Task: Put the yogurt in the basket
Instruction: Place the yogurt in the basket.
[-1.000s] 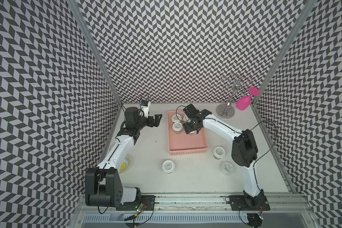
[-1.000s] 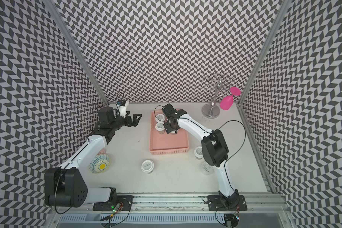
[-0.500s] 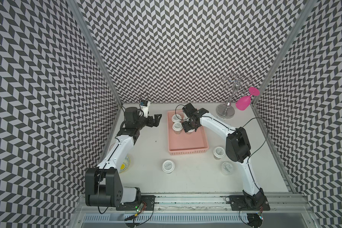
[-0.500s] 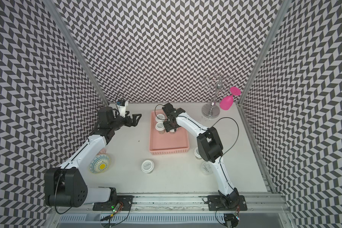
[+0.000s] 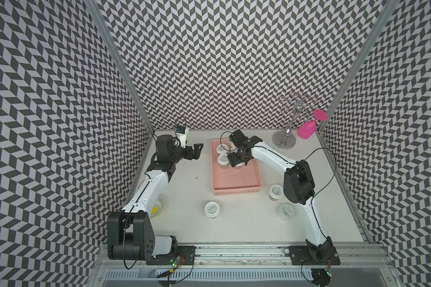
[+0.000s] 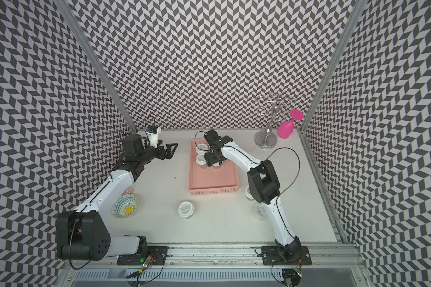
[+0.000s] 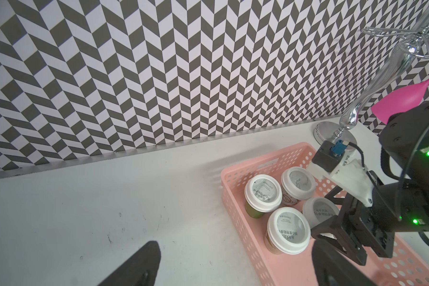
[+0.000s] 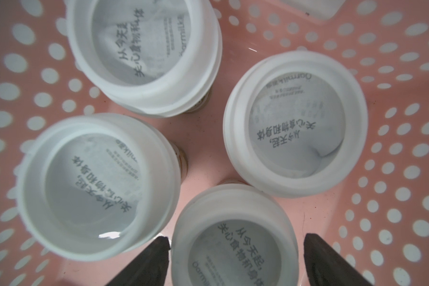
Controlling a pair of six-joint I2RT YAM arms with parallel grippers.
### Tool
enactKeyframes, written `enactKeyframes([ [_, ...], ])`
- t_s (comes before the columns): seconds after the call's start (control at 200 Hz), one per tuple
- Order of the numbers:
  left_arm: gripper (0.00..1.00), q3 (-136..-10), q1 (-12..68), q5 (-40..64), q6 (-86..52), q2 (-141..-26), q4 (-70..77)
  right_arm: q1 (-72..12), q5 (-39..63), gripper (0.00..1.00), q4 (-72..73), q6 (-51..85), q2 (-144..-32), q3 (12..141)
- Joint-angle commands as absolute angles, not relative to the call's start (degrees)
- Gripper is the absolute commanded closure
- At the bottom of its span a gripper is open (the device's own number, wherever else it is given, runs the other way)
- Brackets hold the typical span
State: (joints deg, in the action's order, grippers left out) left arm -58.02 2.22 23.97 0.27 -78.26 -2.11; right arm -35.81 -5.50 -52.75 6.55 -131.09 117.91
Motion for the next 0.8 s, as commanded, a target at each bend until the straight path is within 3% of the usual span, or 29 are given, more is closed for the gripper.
enactKeyframes([
  [0.0, 0.01, -57.8, 1.7, 24.9, 0.0, -77.1, -0.8, -35.5, -4.9, 0.11, -53.2, 6.2, -128.0, 118.4],
  [0.511, 0.00, -57.1, 0.6, 26.8, 2.9, -75.3, -1.6, -36.1, -5.1, 0.08, -52.0, 6.0, -113.1, 107.7],
  [0.796, 0.00, -58.1, 0.7, 32.7, 8.8, -74.3, -5.3, -35.8, -10.6, 0.00, -47.4, 5.8, -101.4, 95.5],
])
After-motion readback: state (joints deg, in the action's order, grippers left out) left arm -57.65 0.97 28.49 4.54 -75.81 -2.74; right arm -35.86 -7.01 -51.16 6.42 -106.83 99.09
